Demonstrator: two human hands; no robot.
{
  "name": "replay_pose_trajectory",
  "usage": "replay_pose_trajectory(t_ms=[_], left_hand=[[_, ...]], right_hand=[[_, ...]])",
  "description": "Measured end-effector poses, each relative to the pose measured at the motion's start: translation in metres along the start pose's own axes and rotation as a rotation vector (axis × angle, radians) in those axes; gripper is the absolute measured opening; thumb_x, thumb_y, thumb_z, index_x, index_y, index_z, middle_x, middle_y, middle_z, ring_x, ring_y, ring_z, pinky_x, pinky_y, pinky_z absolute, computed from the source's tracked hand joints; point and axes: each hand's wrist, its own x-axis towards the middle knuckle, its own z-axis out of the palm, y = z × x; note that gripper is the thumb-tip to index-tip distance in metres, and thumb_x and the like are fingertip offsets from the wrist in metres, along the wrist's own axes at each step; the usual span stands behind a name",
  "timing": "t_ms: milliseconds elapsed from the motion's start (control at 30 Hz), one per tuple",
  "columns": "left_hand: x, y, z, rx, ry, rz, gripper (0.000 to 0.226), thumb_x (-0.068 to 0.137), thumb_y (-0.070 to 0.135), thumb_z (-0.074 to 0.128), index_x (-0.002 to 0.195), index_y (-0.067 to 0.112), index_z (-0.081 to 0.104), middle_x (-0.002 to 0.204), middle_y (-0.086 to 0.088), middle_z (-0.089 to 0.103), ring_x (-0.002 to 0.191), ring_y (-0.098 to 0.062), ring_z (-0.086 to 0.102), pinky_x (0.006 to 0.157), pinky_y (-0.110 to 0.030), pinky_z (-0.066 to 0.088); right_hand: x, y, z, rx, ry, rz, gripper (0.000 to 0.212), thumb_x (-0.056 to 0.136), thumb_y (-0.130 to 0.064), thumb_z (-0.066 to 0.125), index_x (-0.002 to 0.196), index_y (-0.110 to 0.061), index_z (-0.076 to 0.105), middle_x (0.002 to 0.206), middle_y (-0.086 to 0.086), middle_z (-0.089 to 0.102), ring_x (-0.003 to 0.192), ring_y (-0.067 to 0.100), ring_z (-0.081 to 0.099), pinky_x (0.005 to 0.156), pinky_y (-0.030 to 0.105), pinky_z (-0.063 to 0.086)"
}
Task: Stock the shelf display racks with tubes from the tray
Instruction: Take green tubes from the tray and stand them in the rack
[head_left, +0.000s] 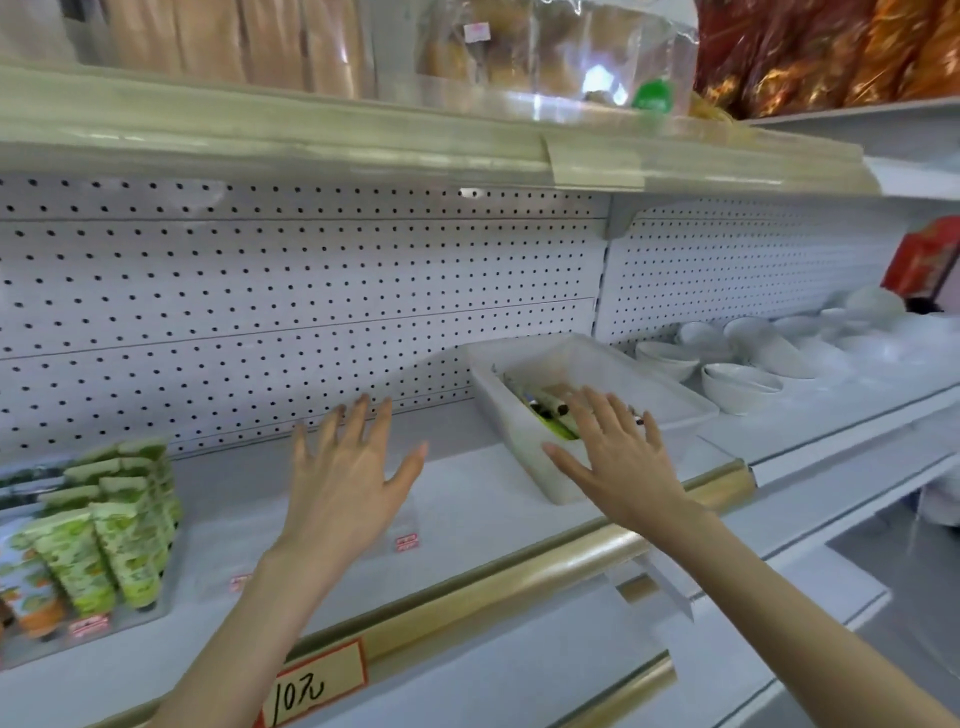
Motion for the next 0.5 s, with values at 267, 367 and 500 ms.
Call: replay_pose_trajectory(t_ms=[267,367,500], left_hand=[[0.066,0.018,0.021,-0.096,-0.040,0.056,0.067,0.091,0.060,0.020,0.148,0.025,0.015,0.156,0.002,0.014,0.144,-0.018,0.009,0.115,-0.046,0.002],[0.082,0.025,0.030,-0.132,-0.071,0.077,0.067,0.092,0.060,0.019,0.148,0.025,0.012,0.157,0.004,0.011,0.143,-0.016,0.006,0.116,-0.044,-0.001],[0.098,0.042,0.038,-0.161,-0.096,0.107,0.065,0.093,0.058,0.020,0.148,0.025,0.012,0.156,0.006,0.011,0.143,-0.015,0.008,0.116,-0.041,0.000]], right_hand=[[0.059,0.040,0.001,0.021,0.054,0.118,0.065,0.094,-0.056,0.022,0.149,-0.022,0.011,0.158,0.000,0.009,0.145,0.022,0.009,0.114,0.049,0.012],[0.072,0.057,0.006,0.063,0.098,0.140,0.062,0.096,-0.052,0.024,0.148,-0.020,0.018,0.156,0.003,0.017,0.143,0.024,0.018,0.113,0.048,0.018],[0.088,0.082,0.008,0.142,0.098,0.138,0.054,0.099,-0.042,0.027,0.146,-0.016,0.025,0.150,0.006,0.029,0.137,0.028,0.030,0.106,0.046,0.030]])
